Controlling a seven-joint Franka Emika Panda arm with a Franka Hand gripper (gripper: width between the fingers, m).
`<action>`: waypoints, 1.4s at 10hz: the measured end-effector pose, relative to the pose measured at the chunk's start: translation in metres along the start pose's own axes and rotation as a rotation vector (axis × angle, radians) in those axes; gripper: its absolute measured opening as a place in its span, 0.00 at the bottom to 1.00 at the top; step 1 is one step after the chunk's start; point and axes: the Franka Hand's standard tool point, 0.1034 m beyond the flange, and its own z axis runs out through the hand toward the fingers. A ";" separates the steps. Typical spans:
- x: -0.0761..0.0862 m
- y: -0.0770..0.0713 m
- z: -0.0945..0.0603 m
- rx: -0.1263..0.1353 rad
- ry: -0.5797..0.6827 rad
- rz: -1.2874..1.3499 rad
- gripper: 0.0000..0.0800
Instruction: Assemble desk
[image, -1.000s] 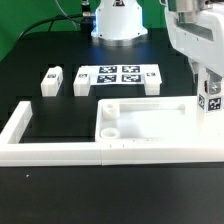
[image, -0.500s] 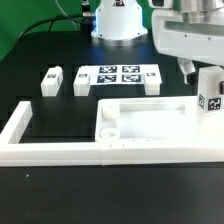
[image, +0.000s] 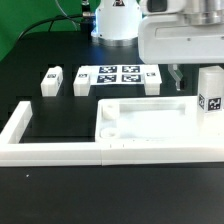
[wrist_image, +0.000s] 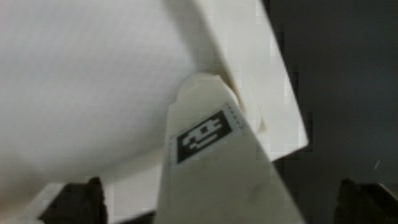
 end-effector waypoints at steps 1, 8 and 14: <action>0.000 -0.002 -0.001 0.006 0.002 -0.063 0.81; 0.001 0.002 0.000 0.002 0.001 0.318 0.36; -0.002 -0.003 0.002 0.068 -0.047 1.406 0.36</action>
Offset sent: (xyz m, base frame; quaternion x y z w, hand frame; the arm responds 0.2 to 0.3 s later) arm 0.0000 0.0000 0.0000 0.0000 0.0000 0.0000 1.0000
